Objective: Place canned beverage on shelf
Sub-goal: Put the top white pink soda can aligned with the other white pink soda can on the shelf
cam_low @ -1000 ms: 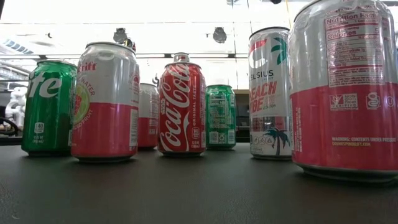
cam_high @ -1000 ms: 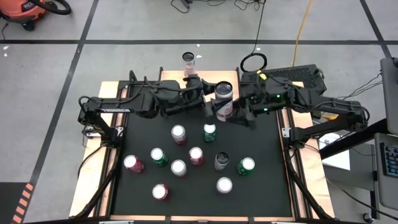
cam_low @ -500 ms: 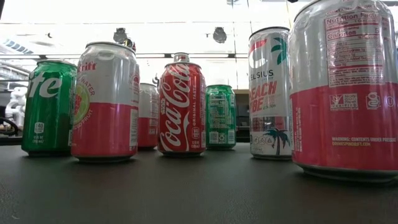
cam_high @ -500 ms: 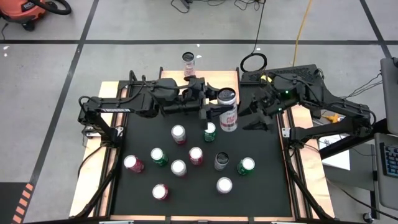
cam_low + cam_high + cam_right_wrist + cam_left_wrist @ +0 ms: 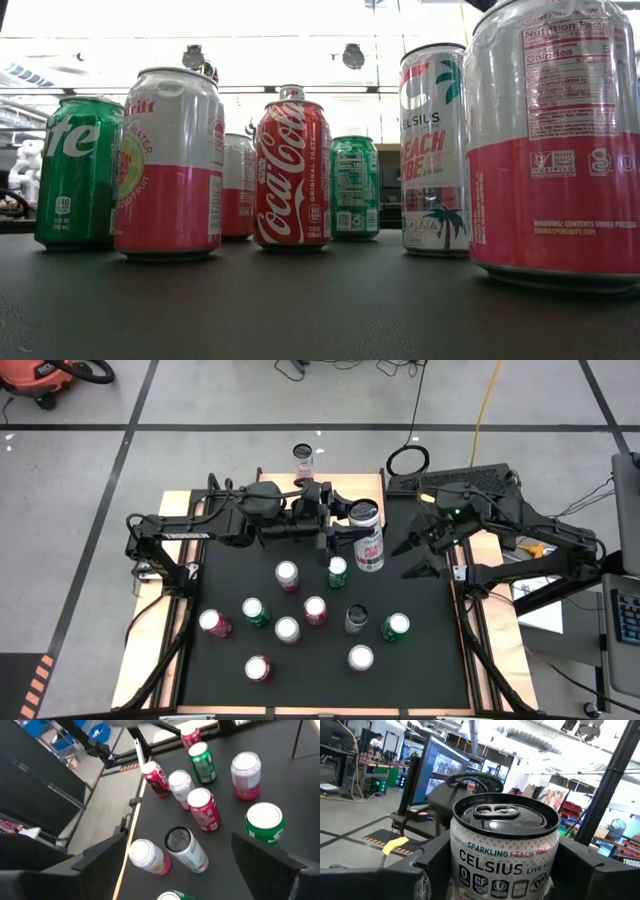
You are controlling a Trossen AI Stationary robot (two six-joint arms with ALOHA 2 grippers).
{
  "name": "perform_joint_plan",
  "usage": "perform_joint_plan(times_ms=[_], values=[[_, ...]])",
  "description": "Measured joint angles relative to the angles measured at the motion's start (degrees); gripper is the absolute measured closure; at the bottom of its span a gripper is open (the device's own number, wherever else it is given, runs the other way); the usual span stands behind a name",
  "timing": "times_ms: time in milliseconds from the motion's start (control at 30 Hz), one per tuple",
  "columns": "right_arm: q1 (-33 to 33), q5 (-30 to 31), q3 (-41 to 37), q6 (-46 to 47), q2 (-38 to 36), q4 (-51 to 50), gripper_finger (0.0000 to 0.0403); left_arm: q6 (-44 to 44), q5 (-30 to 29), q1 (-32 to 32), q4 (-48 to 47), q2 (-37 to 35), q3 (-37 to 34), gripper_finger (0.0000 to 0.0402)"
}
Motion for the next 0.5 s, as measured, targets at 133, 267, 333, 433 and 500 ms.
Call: perform_joint_plan(times_ms=[133,267,333,433,500], values=[[0.0,0.0,0.0,3.8,-2.1,5.5,0.0063,0.0,0.6,0.0,0.1,0.0,0.0,0.0142],[0.0,0.0,0.0,9.4,-3.3,14.1,0.0063,0.6,2.0,0.0,1.0,0.0,0.0,0.0142],[0.0,0.3,0.0,12.0,-3.2,17.1,0.0064,0.9,2.9,0.2,2.3,0.0,0.0,0.0142],[0.0,2.4,0.0,15.0,-2.5,19.4,0.0062,0.9,4.3,1.0,3.6,0.0,0.0,0.0142],[0.0,2.6,0.0,15.8,-2.0,19.9,0.0058,0.6,5.3,1.7,3.9,0.0,0.0,0.0142]])
